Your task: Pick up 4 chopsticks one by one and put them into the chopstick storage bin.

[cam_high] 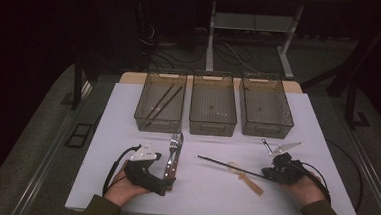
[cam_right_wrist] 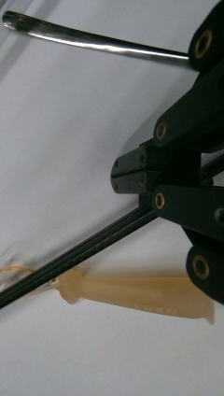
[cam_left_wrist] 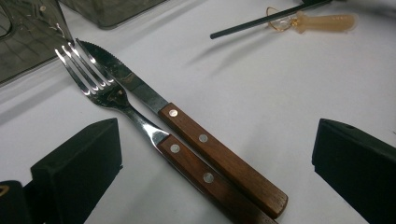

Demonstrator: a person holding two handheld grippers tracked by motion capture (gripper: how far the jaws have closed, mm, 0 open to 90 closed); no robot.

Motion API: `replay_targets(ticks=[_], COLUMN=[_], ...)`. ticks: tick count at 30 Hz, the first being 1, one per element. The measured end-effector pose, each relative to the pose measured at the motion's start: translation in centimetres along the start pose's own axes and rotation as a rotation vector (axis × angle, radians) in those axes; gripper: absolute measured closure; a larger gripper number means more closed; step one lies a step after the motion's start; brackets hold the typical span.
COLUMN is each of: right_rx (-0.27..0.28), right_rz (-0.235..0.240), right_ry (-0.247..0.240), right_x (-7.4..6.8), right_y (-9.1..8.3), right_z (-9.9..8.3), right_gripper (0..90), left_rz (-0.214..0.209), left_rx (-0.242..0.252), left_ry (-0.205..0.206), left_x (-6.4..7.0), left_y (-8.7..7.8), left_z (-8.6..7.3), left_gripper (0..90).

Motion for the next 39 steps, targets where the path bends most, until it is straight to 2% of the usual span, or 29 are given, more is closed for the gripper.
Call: replay_targets(ticks=[10, 21, 31, 34, 39], right_rx=[-0.015, 0.056, 0.112, 0.137, 0.149], right_rz=[0.01, 0.042, 0.062, 0.081, 0.159], right_ry=[-0.022, -0.006, 0.005, 0.0, -0.045], right_x=[-0.4, 0.6, 1.0, 1.0, 0.4], right_y=[-0.7, -0.4, -0.6, -0.9, -1.1], right_z=[-0.8, 0.0, 1.0, 1.4, 1.9], right_gripper=[89.8, 87.2, 80.1, 76.5, 72.6], left_rz=[0.0, -0.003, -0.003, -0.003, -0.002], left_rx=[0.0, -0.002, -0.002, -0.004, -0.005], left_ry=[0.0, 0.002, 0.001, 0.002, 0.002], left_x=[0.0, 0.1, 0.0, 0.0, 0.0], left_y=[0.0, 0.1, 0.1, 0.1, 0.2], left_z=[0.0, 0.0, 0.0, 0.0, 0.0], left_gripper=[0.4, 0.4, 0.4, 0.4, 0.4])
Point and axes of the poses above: each handheld gripper's, and its own axes: y roughly forward along the jaws, z roughly out of its top, x roughly to its right, the point moved 1 cm from there along y, roughly forward along the jaws, and after that the axes turned 8 degrees about x, right-handed, at the moved point
